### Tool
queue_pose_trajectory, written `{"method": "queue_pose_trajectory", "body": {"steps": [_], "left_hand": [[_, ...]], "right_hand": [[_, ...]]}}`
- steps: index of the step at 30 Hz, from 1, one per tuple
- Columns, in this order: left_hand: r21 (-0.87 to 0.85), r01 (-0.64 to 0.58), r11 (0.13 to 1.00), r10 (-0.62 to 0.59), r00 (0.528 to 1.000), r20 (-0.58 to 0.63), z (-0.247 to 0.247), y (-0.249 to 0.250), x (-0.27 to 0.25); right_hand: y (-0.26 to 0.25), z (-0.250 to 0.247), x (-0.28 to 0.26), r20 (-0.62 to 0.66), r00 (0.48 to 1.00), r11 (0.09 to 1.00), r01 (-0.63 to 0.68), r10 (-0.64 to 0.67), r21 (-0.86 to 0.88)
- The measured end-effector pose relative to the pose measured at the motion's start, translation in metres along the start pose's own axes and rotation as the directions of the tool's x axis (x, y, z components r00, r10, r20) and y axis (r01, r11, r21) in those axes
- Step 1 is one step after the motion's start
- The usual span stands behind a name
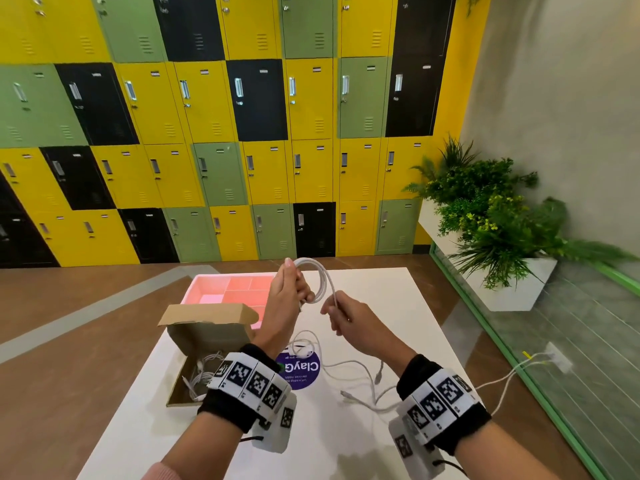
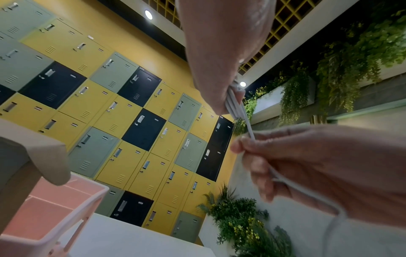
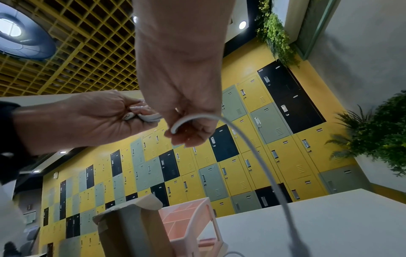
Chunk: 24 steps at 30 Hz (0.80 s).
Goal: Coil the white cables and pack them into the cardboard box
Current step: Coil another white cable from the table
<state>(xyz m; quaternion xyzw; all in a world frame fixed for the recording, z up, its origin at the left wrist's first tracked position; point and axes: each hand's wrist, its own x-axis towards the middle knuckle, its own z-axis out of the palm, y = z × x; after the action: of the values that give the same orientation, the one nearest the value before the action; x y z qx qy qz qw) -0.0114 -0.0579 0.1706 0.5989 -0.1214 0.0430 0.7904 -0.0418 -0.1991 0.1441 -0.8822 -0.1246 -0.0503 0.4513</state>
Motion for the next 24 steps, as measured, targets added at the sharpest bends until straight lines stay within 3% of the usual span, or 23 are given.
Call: {"method": "queue_pose_trajectory", "body": {"steps": [4, 7, 10, 12, 14, 17, 24], "left_hand": [[-0.04, -0.023, 0.999, 0.022, 0.999, -0.033, -0.004, 0.008, 0.002], [-0.064, -0.026, 0.998, 0.022, 0.998, -0.061, -0.008, 0.011, 0.004], [-0.071, -0.009, 0.997, 0.004, 0.998, -0.07, -0.012, 0.011, 0.004], [-0.055, 0.008, 0.998, -0.012, 0.998, -0.058, -0.014, 0.01, 0.003], [-0.053, 0.034, 0.998, -0.036, 0.999, -0.03, -0.013, 0.009, 0.001], [-0.093, 0.089, 0.992, -0.087, 0.996, 0.028, -0.012, 0.009, 0.0], [-0.083, 0.187, 0.979, -0.174, 0.975, 0.14, -0.013, 0.009, -0.001]], "right_hand": [[0.002, -0.002, -0.005, 0.163, 0.985, 0.997, -0.047, 0.055, -0.057], [0.003, -0.005, -0.009, 0.317, 0.935, 0.974, -0.099, 0.161, -0.204], [0.005, -0.01, -0.011, 0.397, 0.841, 0.833, -0.108, 0.368, -0.543], [0.004, -0.012, -0.011, 0.394, 0.799, 0.772, -0.133, 0.455, -0.621], [-0.001, -0.016, -0.011, 0.364, 0.803, 0.749, -0.146, 0.471, -0.646], [-0.004, -0.02, -0.01, 0.264, 0.855, 0.713, -0.161, 0.447, -0.683], [-0.003, -0.032, -0.006, 0.131, 0.889, 0.777, -0.302, 0.439, -0.552]]}}
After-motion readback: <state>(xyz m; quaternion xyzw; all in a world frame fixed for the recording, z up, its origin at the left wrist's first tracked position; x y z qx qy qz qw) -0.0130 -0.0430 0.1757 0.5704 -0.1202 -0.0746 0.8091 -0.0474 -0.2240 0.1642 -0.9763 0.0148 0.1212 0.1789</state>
